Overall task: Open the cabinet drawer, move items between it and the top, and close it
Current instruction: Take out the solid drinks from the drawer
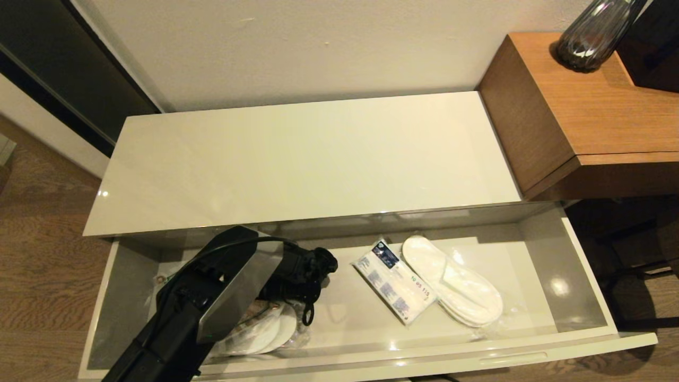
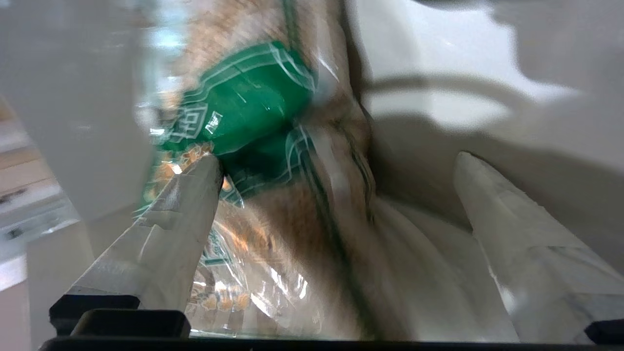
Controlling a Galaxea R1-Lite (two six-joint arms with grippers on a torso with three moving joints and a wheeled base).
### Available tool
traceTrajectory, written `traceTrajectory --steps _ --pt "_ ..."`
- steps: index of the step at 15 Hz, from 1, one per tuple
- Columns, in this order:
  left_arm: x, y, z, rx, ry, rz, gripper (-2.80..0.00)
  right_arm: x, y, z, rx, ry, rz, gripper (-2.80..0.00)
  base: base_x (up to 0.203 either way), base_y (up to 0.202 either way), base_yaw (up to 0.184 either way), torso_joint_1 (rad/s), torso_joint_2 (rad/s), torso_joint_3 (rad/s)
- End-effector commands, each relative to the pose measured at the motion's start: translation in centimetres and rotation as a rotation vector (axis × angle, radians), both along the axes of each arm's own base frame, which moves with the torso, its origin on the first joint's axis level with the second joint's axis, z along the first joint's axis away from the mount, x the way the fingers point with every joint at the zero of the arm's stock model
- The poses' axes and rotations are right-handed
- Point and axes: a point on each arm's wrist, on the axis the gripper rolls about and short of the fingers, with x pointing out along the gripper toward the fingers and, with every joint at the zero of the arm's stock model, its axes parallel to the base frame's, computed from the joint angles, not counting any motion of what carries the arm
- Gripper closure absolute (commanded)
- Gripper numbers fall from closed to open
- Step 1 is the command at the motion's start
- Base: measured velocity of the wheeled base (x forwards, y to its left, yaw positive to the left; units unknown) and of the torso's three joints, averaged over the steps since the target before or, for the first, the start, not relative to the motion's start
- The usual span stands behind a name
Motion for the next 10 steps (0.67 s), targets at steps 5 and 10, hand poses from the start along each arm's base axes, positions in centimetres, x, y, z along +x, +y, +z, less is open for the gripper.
traceTrajectory --steps 5,10 --pt "0.5 1.2 -0.1 0.052 -0.027 0.033 -2.80 0.0 0.0 0.0 -0.001 0.003 0.000 0.00 0.000 0.000 0.000 0.000 0.00 0.000" --pt "0.9 1.9 0.6 0.084 -0.047 0.051 -2.80 0.0 0.0 0.0 0.000 0.003 0.001 0.00 0.000 0.000 0.000 0.000 0.00 0.000"
